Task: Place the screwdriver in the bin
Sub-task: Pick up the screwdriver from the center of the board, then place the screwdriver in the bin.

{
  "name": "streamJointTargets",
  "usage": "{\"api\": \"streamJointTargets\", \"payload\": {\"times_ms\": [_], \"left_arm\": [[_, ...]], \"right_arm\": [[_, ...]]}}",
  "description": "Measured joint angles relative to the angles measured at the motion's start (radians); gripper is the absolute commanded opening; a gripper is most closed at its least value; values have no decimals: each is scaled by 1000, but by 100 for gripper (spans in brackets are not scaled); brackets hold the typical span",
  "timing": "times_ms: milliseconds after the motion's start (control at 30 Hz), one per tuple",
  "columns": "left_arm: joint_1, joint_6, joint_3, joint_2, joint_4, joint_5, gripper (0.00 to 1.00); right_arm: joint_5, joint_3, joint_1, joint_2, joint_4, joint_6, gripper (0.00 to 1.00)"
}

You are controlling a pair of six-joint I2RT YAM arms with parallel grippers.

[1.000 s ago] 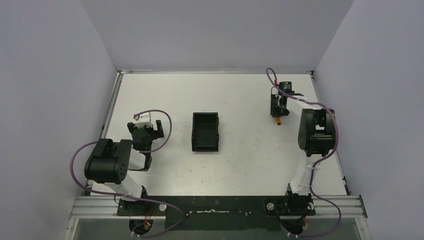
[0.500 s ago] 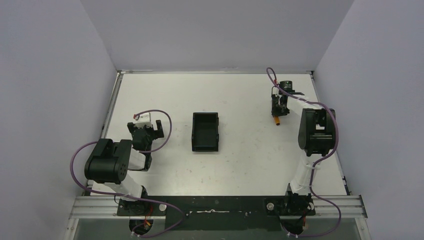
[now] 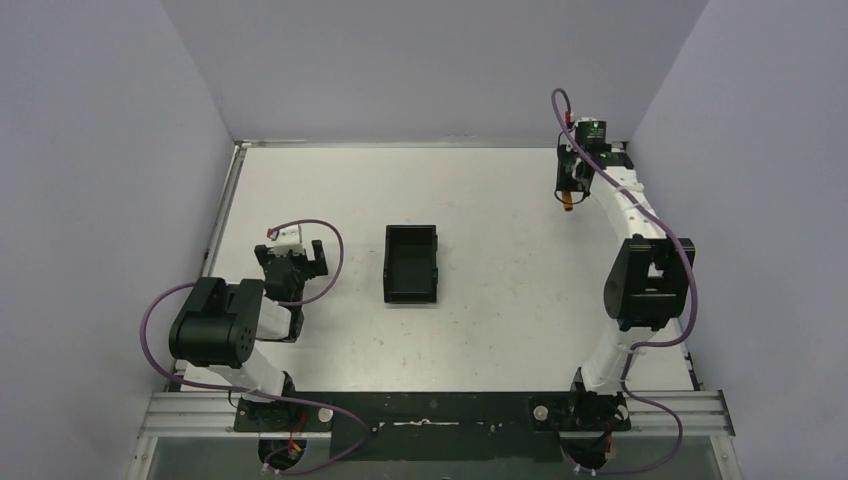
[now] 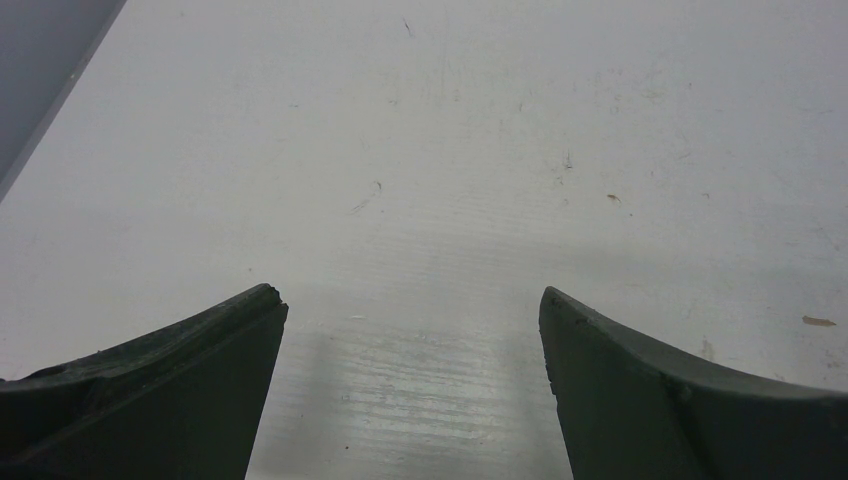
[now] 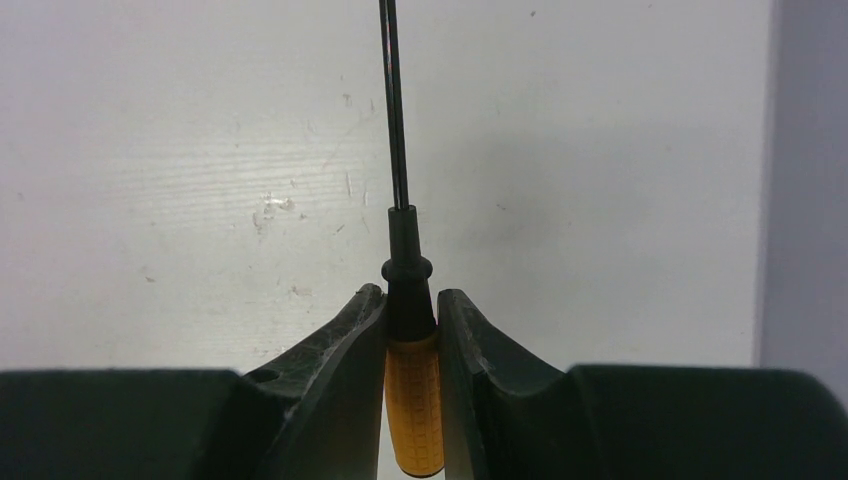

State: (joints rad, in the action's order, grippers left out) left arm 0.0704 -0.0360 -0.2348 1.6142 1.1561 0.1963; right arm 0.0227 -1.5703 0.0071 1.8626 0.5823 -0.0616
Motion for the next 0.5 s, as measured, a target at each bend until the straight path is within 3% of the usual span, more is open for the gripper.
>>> {"api": "streamJointTargets", "payload": {"times_ms": [500], "left_arm": [[0, 0, 0, 0, 0, 0, 97]], "right_arm": [[-76, -332, 0, -57, 209, -63, 0]]}}
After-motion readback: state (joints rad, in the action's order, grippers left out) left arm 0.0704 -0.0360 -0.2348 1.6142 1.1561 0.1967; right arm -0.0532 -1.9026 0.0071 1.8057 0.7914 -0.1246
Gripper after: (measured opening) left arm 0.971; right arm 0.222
